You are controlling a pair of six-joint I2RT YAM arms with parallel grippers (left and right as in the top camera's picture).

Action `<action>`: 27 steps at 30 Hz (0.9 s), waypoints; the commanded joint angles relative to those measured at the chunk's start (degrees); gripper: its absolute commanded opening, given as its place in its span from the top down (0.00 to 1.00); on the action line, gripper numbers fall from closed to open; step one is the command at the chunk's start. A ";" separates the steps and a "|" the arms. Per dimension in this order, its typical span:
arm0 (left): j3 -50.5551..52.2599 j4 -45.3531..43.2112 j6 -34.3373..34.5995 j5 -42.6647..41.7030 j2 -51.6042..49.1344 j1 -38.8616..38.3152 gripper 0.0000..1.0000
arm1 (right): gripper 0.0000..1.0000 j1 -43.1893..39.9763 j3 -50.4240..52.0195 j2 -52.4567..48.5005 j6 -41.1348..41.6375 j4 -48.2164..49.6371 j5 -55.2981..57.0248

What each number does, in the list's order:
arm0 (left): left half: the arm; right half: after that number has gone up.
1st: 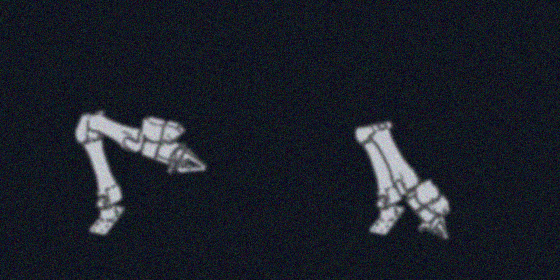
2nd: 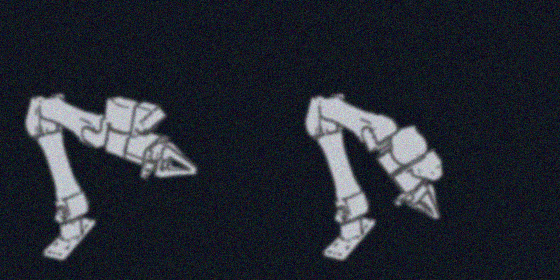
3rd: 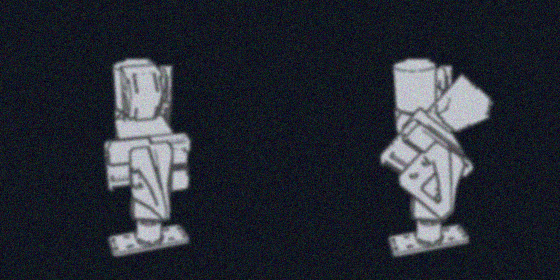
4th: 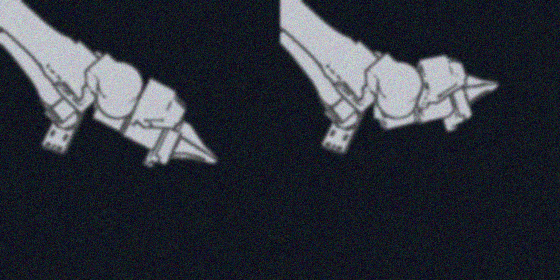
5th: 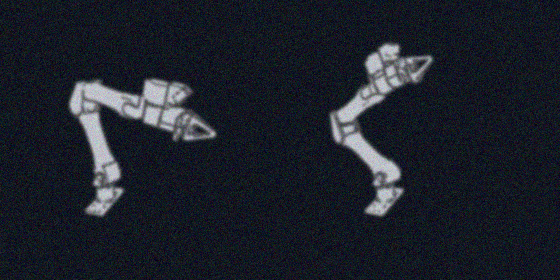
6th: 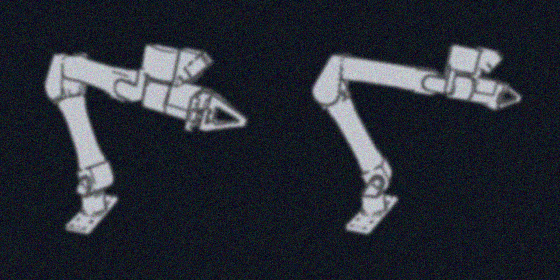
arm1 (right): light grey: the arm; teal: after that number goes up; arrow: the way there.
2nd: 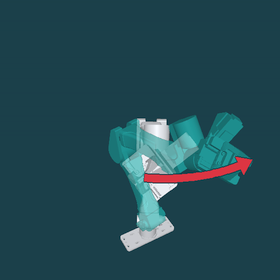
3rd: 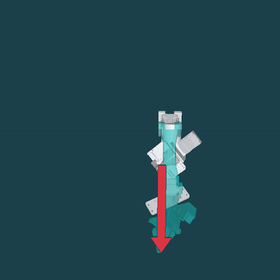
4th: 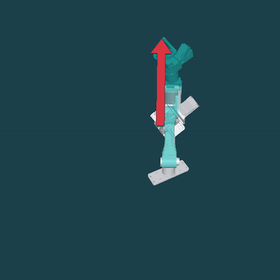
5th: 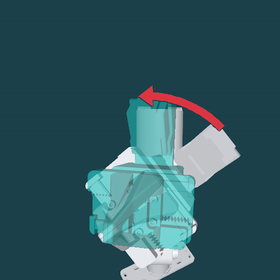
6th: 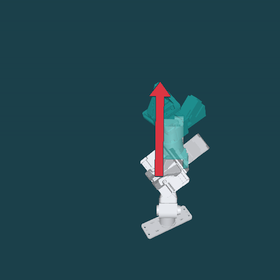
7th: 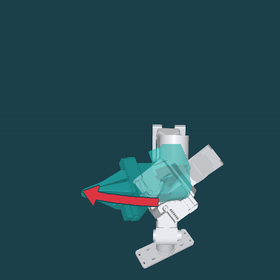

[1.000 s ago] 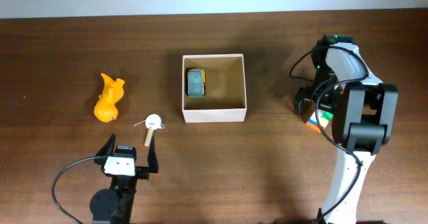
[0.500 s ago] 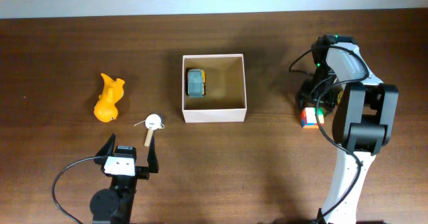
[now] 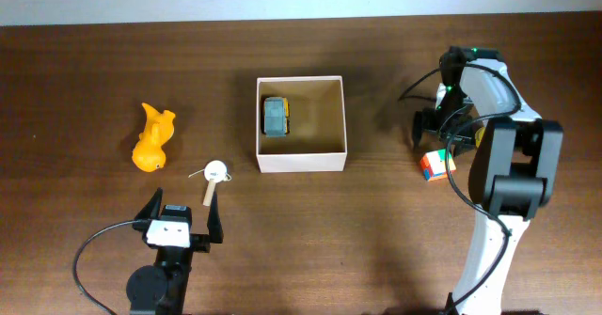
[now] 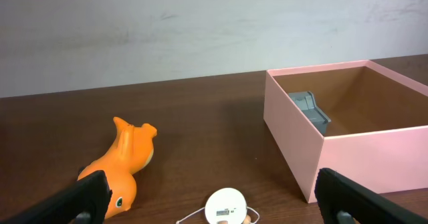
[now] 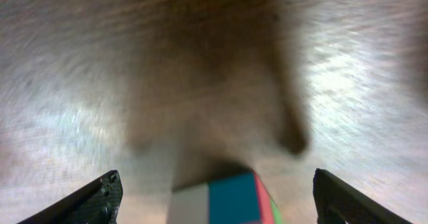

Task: Pack container
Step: 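Lower the right gripper onto the Rubik's cube and grasp it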

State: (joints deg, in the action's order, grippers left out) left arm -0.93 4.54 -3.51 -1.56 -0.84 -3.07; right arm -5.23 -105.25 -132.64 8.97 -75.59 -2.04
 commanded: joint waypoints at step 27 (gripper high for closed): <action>0.44 0.00 -0.90 -0.61 0.50 0.24 0.01 | 0.08 1.88 15.85 10.25 -16.02 4.07 -2.08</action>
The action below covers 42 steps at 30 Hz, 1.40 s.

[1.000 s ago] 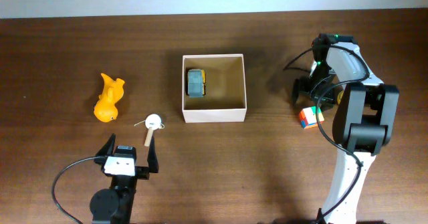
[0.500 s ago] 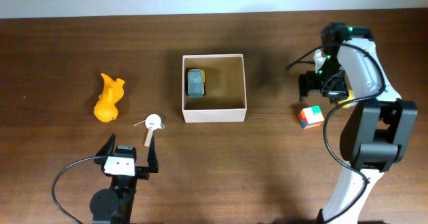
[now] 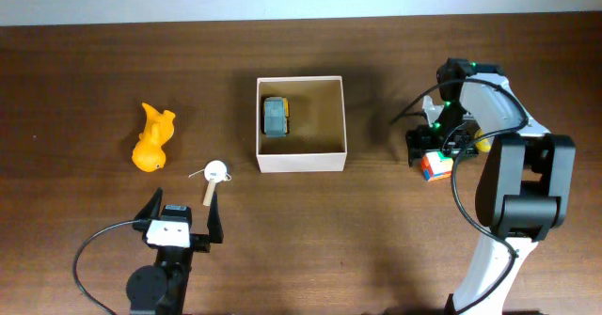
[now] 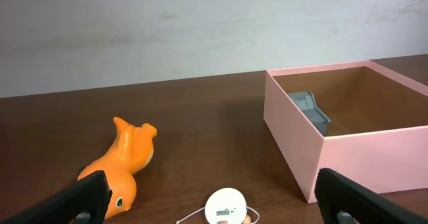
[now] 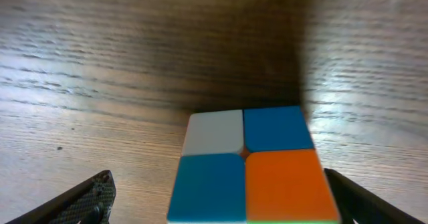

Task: Pack container
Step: 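Lower the right gripper onto the Rubik's cube and grasp it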

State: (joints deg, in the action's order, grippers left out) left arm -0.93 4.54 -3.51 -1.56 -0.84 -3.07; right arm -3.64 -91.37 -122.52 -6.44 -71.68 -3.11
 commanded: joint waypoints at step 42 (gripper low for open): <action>0.44 0.00 -0.90 -0.61 0.50 0.24 0.01 | 0.53 0.24 4.17 0.13 0.94 10.62 -0.42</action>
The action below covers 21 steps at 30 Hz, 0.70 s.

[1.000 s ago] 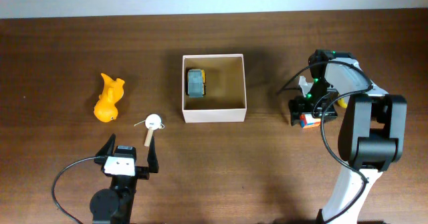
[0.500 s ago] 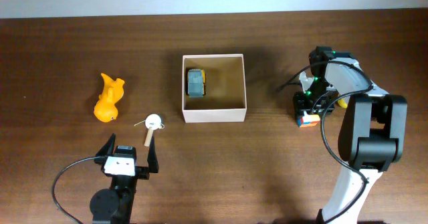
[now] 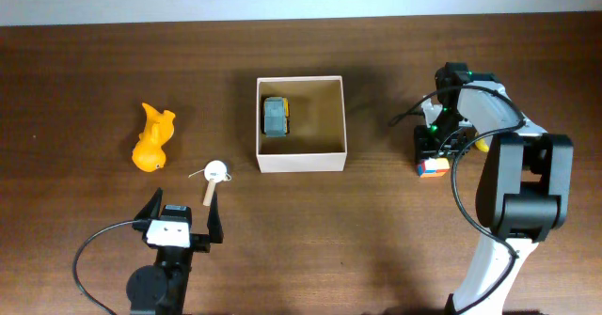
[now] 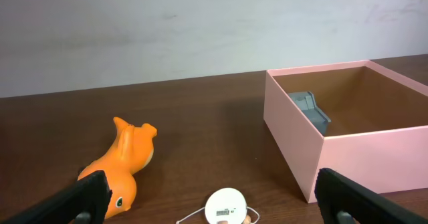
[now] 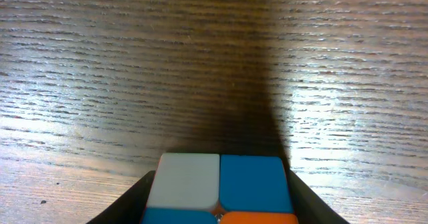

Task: Pack container
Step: 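Lower the right gripper onto the Rubik's cube and grasp it, then carry the cube with the right gripper over the box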

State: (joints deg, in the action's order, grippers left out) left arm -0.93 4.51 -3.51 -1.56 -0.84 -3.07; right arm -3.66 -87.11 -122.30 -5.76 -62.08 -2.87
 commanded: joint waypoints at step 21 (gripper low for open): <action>0.44 0.02 -0.90 -0.61 0.50 0.24 0.01 | 0.52 1.33 -27.36 -0.09 -0.28 -12.20 -24.41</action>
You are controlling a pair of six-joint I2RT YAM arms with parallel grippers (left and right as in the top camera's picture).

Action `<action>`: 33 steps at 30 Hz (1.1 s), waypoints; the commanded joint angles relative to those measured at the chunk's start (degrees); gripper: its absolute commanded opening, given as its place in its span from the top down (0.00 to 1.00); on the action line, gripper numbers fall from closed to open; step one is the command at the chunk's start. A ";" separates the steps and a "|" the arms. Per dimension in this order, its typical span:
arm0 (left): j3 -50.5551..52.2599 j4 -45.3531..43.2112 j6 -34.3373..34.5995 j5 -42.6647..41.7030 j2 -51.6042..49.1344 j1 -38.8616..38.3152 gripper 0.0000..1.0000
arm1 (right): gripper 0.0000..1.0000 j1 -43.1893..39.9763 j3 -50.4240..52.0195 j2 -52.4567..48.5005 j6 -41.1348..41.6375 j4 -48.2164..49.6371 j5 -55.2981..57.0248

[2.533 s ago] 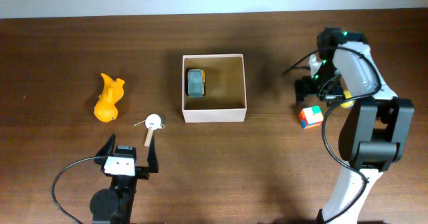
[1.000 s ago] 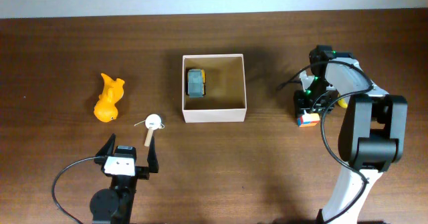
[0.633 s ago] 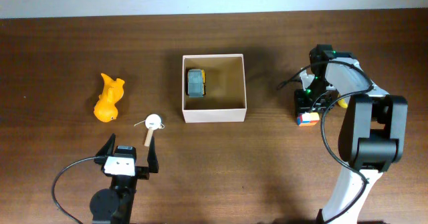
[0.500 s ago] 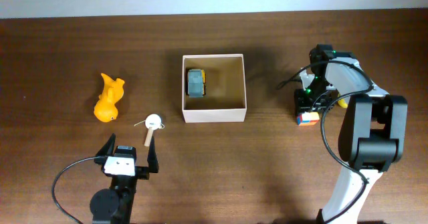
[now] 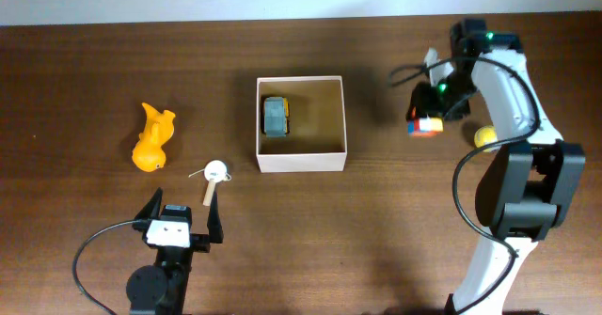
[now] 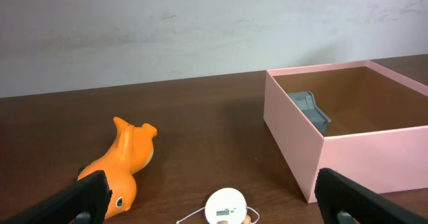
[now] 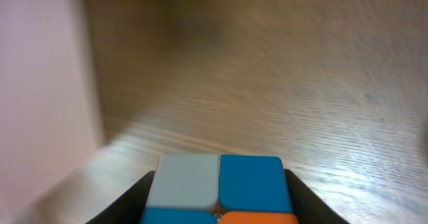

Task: Pack container
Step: 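Carry the cube with the right gripper over the box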

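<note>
A white open box [image 5: 301,155] sits mid-table with a grey-and-yellow toy car [image 5: 275,116] inside; its pink-looking wall [image 6: 348,160] shows in the left wrist view. My right gripper [image 5: 428,118] is shut on a colourful puzzle cube [image 5: 425,124], held above the table to the right of the box; the cube [image 7: 221,190] fills the bottom of the right wrist view between the black jaws. My left gripper [image 5: 181,223] rests open near the front edge, behind a white round tag [image 6: 226,205]. An orange toy animal [image 5: 153,138] lies at the left.
A small yellow ball [image 5: 485,135] lies on the table right of the cube, beside the right arm. The white tag with a string and wooden stick [image 5: 214,176] lies between the orange toy and the box. A pale wall borders the table's far edge.
My right gripper, shut on the cube, has moved from the table surface right of the box to a point farther back and slightly left, lifted off the wood. The yellow ball now shows.
My right gripper stood open just behind the cube on the table. Then it was down around the cube, and after that shut on it where it lay. Now the cube hangs in the gripper nearer the box. The left arm stayed still throughout.
</note>
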State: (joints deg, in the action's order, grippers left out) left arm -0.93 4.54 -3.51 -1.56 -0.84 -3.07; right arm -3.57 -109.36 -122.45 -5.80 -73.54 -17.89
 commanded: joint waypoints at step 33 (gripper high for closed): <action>0.44 0.00 -0.90 -0.61 0.50 0.24 0.01 | 0.52 33.55 -13.81 -7.37 18.58 13.20 29.38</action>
State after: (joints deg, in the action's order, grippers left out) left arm -0.93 4.51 -3.51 -1.56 -0.84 -3.07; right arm 29.67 -122.02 -127.81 9.63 -60.71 3.27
